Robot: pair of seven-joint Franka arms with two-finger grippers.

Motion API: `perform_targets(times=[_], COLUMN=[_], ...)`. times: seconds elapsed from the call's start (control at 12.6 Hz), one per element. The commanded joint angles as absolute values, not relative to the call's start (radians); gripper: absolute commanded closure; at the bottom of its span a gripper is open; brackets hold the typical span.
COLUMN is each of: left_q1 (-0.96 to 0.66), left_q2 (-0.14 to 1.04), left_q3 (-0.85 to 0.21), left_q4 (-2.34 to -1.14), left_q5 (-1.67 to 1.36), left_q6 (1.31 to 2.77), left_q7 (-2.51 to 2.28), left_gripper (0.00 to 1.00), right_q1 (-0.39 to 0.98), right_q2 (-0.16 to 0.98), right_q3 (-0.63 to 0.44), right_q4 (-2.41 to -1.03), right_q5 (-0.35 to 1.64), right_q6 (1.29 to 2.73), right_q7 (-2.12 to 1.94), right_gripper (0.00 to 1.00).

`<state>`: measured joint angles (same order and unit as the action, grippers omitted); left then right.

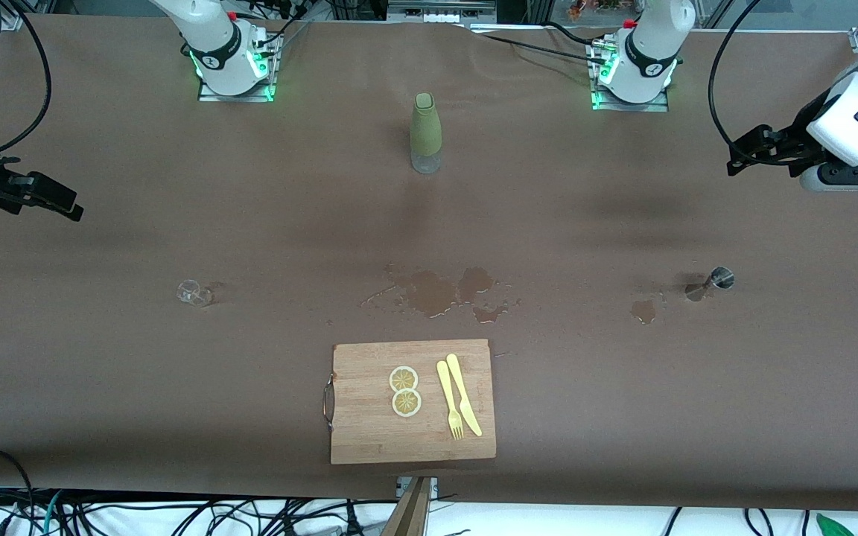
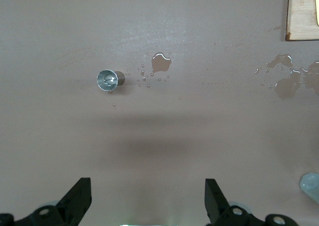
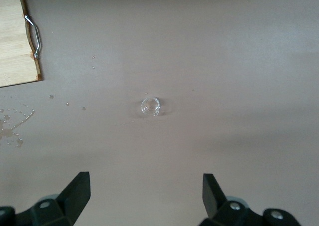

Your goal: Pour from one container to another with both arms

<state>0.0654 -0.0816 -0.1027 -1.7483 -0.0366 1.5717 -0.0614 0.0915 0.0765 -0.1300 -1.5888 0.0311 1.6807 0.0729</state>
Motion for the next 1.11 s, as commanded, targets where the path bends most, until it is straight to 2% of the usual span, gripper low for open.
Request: perform_targets(times=[0.0, 0.32, 0.71, 1.03], left_q1=[0.069, 0.069, 0.109, 0.149], left_q2=[-0.084, -0.091, -0.068, -0.048], left_q3=[-0.101, -0.097, -0.094, -0.092], left_q4=[-1.744, -1.744, -1.738, -1.735], left_q5=[-0.026, -0.026, -0.038, -0.049], left_q6=[1.569, 1.562, 1.6, 1.632], left_q7=[-0.061, -0.057, 0.026, 0.145], left_gripper=[0.0, 0.0, 0.0, 0.0], right_q1=[0.087, 0.087, 0.063, -0.004], right_q2=[0.057, 0.067, 0.141, 0.219], right_q3=[-0.126, -0.126, -0.132, -0.133], right_q4=[-1.608, -1.611, -1.602, -1.601], right_q5=[0.023, 0.031, 0.037, 0.138], right_q6=[1.692, 1.684, 1.686, 1.698], right_q7=[0.063, 0.035, -0.467, -0.769], right_gripper=[0.0, 0.0, 0.0, 0.0])
